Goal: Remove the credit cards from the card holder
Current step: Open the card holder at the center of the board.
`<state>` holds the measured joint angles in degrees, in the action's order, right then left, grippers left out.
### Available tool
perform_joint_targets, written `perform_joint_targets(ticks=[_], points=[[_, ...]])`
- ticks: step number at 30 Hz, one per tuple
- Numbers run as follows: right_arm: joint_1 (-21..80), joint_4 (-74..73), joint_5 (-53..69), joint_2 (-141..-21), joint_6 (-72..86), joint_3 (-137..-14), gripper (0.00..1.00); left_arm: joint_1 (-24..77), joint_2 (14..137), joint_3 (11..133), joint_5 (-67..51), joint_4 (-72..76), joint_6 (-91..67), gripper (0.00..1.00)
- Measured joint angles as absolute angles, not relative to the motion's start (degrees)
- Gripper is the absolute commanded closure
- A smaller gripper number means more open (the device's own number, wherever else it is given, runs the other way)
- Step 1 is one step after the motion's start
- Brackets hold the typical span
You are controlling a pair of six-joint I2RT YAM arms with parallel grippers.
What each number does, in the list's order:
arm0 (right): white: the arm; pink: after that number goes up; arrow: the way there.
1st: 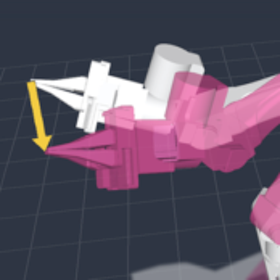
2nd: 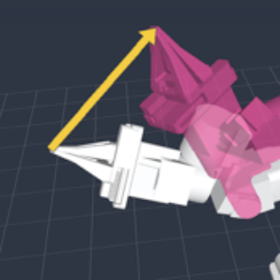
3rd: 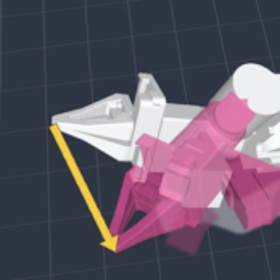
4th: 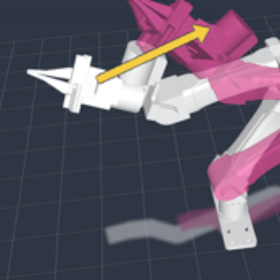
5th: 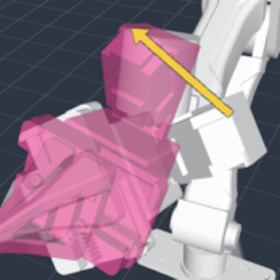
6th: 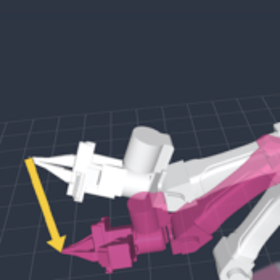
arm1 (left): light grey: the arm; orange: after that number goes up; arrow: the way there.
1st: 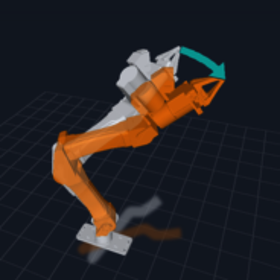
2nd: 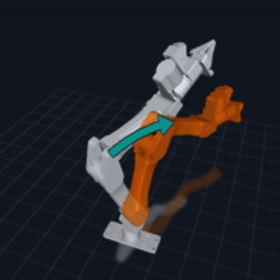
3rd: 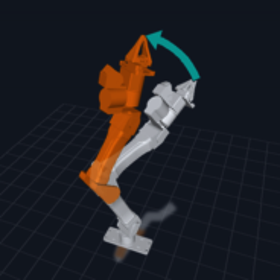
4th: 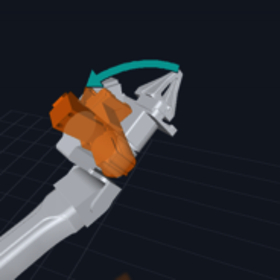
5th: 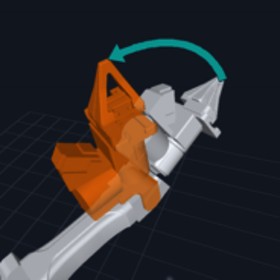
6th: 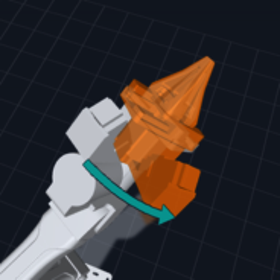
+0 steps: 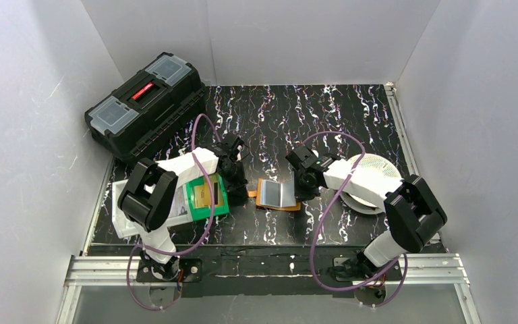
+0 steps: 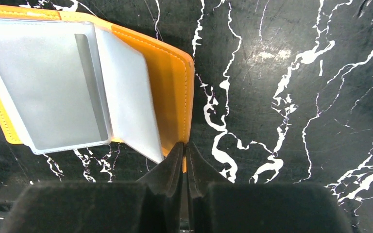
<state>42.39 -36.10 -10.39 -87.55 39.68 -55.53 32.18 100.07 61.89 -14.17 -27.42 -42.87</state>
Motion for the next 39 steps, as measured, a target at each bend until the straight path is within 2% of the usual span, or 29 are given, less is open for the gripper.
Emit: perform_joint_targets(ticks=[4,10,14,17,22,26,32,39], points=[[42.4,-35.8,-9.3,-87.2,40.1,-55.3,0.98,32.2,100.1,62.7,-14.1,-28.5,-41.7,1.00],[42.0,-35.4,-8.1,-84.7,40.3,-55.4,0.99,32.2,100.0,65.5,-14.1,-30.6,-39.7,0.75],[42.0,-35.0,-7.2,-83.7,40.2,-55.5,0.99,32.2,99.0,67.5,-13.9,-32.7,-38.4,0.70],[41.9,-35.0,-7.0,-83.7,40.1,-55.9,0.99,32.2,98.1,68.6,-13.9,-33.8,-37.8,0.73],[41.7,-35.0,-6.9,-83.7,40.0,-56.1,0.99,33.5,97.5,72.1,-14.0,-34.8,-36.8,0.91],[40.3,-34.9,-6.4,-84.7,39.6,-56.1,0.99,35.7,98.7,74.3,-14.7,-34.6,-36.7,1.00],[37.3,-33.5,-4.9,-88.3,38.6,-56.0,0.97,38.1,104.6,75.6,-16.4,-32.6,-37.3,1.00],[36.2,-32.6,-2.8,-90.0,38.1,-55.7,0.69,38.0,107.7,73.5,-17.2,-29.8,-38.1,1.00]])
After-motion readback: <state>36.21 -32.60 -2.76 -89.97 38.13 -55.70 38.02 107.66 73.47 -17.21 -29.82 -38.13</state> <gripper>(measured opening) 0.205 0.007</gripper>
